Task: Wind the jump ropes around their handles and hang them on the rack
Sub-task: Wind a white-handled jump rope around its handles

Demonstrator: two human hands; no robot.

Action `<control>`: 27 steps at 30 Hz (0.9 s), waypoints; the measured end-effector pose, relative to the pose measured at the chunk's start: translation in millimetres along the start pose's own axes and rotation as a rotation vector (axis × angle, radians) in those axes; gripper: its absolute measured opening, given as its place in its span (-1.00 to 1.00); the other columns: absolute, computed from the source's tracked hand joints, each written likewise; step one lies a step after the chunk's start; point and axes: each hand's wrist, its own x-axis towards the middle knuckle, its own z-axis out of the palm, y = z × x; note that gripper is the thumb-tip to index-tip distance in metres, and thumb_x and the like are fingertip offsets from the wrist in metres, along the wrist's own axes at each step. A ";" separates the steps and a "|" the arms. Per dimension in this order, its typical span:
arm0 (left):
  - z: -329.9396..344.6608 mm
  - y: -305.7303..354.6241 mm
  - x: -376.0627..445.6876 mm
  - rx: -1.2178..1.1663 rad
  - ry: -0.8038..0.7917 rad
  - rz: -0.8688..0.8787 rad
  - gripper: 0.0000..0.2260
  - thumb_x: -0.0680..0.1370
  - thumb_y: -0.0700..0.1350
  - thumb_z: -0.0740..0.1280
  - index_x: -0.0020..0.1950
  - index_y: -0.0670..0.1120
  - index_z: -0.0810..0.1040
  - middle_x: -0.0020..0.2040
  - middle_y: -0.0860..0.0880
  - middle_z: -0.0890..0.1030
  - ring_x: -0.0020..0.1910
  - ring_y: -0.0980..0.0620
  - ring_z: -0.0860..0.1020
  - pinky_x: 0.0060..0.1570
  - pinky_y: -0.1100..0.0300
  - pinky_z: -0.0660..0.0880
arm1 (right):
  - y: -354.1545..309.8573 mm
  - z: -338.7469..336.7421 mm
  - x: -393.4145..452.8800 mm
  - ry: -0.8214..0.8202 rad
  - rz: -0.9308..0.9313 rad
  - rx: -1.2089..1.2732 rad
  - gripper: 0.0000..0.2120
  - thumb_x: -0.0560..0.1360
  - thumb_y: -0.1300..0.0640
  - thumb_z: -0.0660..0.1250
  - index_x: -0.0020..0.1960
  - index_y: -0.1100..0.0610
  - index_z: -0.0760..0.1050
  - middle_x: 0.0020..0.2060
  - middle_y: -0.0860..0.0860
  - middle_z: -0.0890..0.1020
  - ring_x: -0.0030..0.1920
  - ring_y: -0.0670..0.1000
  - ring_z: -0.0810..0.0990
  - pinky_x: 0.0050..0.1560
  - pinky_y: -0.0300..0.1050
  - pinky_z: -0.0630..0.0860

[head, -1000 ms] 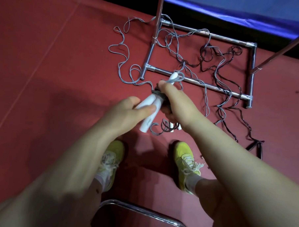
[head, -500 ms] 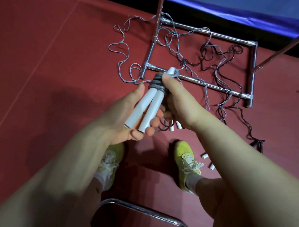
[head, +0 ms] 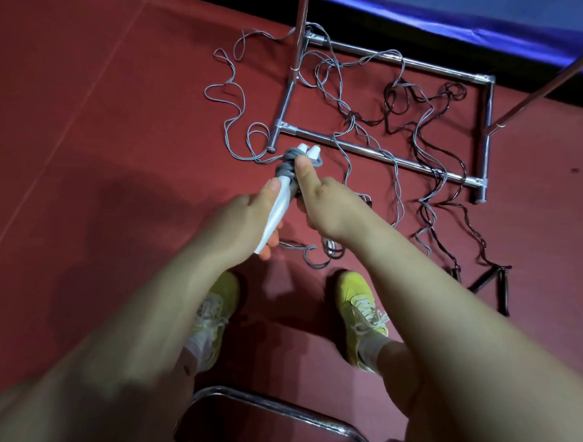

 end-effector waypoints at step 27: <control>-10.5 -19.0 3.2 0.464 -0.300 -0.061 -0.55 0.57 0.23 0.15 -0.23 -0.11 0.53 -0.55 0.05 0.52 -0.53 0.09 0.44 -0.42 0.22 0.31 | -5.7 -23.0 -14.1 -0.064 -0.320 -0.572 -0.82 0.46 0.18 0.27 -0.32 0.09 0.43 -0.32 0.14 0.54 -0.26 0.18 0.46 -0.30 -0.09 0.35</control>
